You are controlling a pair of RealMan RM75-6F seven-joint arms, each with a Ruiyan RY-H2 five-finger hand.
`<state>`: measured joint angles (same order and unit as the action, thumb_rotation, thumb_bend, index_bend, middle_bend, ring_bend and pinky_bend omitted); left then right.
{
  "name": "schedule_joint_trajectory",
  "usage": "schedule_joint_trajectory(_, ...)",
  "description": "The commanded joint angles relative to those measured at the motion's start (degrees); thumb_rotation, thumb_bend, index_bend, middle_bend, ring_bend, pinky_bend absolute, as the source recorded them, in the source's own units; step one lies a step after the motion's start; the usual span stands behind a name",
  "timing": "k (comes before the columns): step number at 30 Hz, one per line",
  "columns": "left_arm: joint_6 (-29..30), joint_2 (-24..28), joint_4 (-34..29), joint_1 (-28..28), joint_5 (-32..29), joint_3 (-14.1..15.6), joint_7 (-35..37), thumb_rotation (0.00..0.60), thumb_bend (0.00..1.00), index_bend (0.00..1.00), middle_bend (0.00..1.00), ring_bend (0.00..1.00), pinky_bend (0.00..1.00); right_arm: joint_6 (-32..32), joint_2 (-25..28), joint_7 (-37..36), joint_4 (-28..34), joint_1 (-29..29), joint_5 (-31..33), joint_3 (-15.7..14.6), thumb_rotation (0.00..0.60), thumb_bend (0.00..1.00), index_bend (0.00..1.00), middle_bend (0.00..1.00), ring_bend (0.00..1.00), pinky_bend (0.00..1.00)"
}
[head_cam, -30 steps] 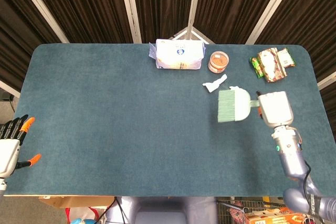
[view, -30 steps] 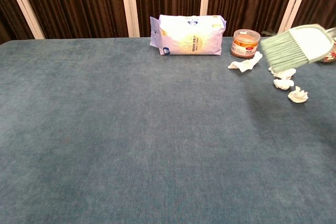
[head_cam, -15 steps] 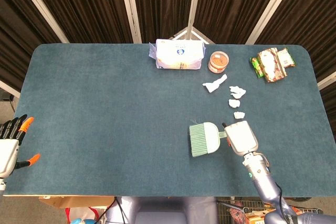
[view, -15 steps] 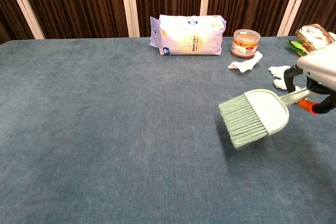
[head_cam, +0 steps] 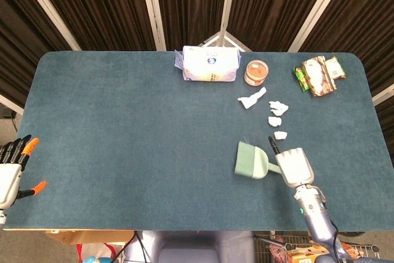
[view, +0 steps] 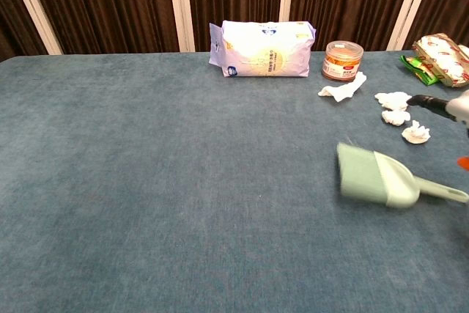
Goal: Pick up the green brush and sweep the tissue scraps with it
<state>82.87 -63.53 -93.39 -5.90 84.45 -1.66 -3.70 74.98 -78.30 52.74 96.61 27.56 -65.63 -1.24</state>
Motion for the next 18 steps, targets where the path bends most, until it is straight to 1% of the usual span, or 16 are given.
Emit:
schedule_joint_trajectory(1,-0.07,0.02,-0.01,0.03,-0.14,-0.01,0.0,0.6,0.0,0.0,0.0,0.0,0.0,1.53,1.94,-2.06,-0.05,-1.55,-0.55,-0.37,0.6,0.36,0.0,0.98,1.0,0.96)
schedule_joint_trajectory(5,-0.13,0.01,-0.02,0.0,-0.2,-0.04,-0.13,0.6,0.0,0.0,0.0,0.0,0.0,4.3,5.12,-8.6,0.42,-4.3,-2.13,-0.23,0.6,0.36,0.0,0.97,0.98,0.95)
schedule_joint_trajectory(7,-0.13,-0.04,-0.06,0.0,-0.19,-0.02,-0.27,0.6,0.0,0.0,0.0,0.0,0.0,6.05,6.55,-12.93,0.41,-5.77,-3.93,-0.13,0.6,0.36,0.0,0.93,0.93,0.91)
schedule_joint_trajectory(8,-0.12,-0.05,-0.09,0.01,-0.19,-0.02,-0.35,0.6,0.0,0.0,0.0,0.0,0.0,6.81,6.96,-14.78,0.2,-6.35,-4.78,-0.08,0.6,0.36,0.0,0.85,0.86,0.85)
schedule_joint_trajectory(9,-0.1,-0.05,-0.13,0.01,-0.19,-0.03,-0.4,0.6,0.0,0.0,0.0,0.0,0.0,7.41,7.31,-16.58,0.0,-6.9,-5.54,-0.09,0.6,0.36,0.0,0.72,0.74,0.74)
schedule_joint_trajectory(10,-0.04,-0.04,-0.18,0.02,-0.18,-0.06,-0.44,0.6,0.0,0.0,0.0,0.0,0.0,8.27,7.94,-19.54,-0.12,-7.83,-6.54,-0.15,0.6,0.36,0.0,0.62,0.63,0.64)
schedule_joint_trajectory(12,0.12,-0.03,-0.1,0.02,-0.13,-0.14,-0.49,0.6,0.0,0.0,0.0,0.0,0.0,8.86,8.79,-22.82,-0.05,-8.78,-7.93,-0.48,0.6,0.36,0.0,0.31,0.29,0.31)
schedule_joint_trajectory(14,0.1,-0.04,0.04,0.02,-0.25,-0.21,-0.48,0.6,0.0,0.0,0.0,0.0,0.0,9.7,10.14,-27.3,0.23,-9.84,-10.49,-1.09,0.6,0.36,0.0,0.14,0.1,0.15)
schedule_joint_trajectory(15,0.07,-0.05,0.14,0.01,-0.36,-0.26,-0.54,0.6,0.0,0.0,0.0,0.0,0.0,10.07,10.58,-28.83,0.13,-10.15,-11.63,-1.28,0.6,0.35,0.0,0.07,0.04,0.1)
schedule_joint_trajectory(17,-0.14,-0.05,0.46,-0.03,-0.78,-0.36,-0.86,0.6,0.0,0.0,0.0,0.0,0.0,11.72,11.31,-32.35,-0.49,-11.05,-14.73,-1.66,0.6,0.35,0.0,0.01,0.0,0.05)
schedule_joint_trajectory(18,-0.3,-0.04,0.56,-0.05,-0.99,-0.38,-1.06,0.6,0.0,0.0,0.0,0.0,0.0,12.57,11.42,-33.36,-0.94,-11.47,-15.97,-1.82,0.6,0.35,0.0,0.0,0.0,0.03)
